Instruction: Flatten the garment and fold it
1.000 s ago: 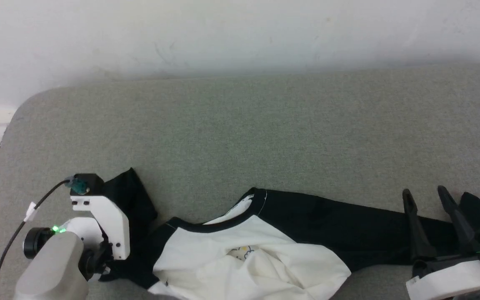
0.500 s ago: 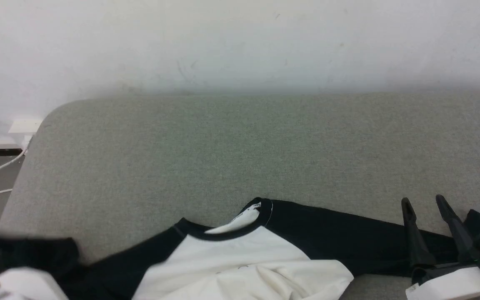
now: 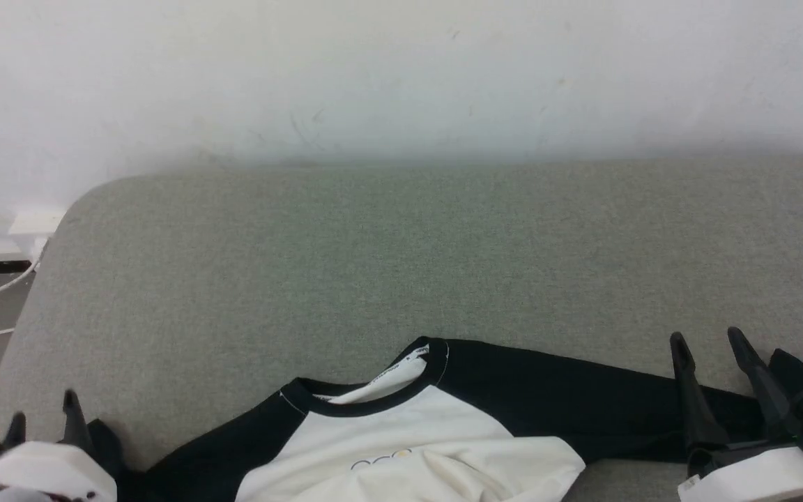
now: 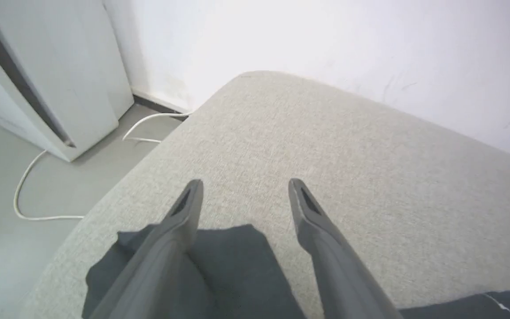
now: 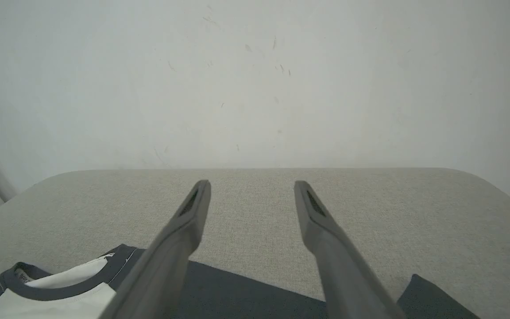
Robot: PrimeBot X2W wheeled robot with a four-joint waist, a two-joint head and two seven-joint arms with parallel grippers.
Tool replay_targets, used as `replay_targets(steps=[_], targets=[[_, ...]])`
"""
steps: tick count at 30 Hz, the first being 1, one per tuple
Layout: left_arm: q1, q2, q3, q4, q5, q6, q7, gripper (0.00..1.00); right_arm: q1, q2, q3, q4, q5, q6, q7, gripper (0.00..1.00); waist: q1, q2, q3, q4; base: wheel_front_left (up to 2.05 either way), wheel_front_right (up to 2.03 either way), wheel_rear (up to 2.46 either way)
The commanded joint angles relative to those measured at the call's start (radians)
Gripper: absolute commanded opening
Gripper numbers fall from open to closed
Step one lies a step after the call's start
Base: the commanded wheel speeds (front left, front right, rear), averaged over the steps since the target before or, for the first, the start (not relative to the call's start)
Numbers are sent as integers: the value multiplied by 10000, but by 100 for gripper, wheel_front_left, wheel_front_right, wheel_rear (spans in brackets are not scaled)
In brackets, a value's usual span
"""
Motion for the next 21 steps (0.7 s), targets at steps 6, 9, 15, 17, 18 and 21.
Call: replay_targets(steps=[6, 9, 15, 17, 18, 21], targets=[[-544, 613, -851, -2062, 720, -127, 796, 100, 95, 15, -13, -121, -42, -19, 101, 100, 0, 0, -31, -118, 0, 0, 0], [-940, 745, -1885, -2613, 822, -628, 2197, 100, 40, 15, 17, -218, -74, -19, 111, 100, 0, 0, 154, -159, 0, 0, 0], [-1956, 550, -3716, -2103, 615, -1793, 4936, 100, -123, 15, 202, -222, -162, -19, 157, 100, 0, 0, 458, -249, 0, 0, 0], [-2218, 506, -4019, -1607, 376, -2098, 5716, 100, -189, 15, 266, -208, -145, -19, 157, 100, 0, 0, 557, -308, 0, 0, 0], [-2340, 497, -4134, -1377, 269, -2258, 6022, 100, -218, 15, 314, -194, -140, -19, 165, 100, 0, 0, 607, -350, 0, 0, 0], [-2668, 556, -4419, -743, 162, -2609, 6686, 100, -298, 15, 408, -152, -164, -19, 173, 100, 0, 0, 755, -455, 0, 0, 0]])
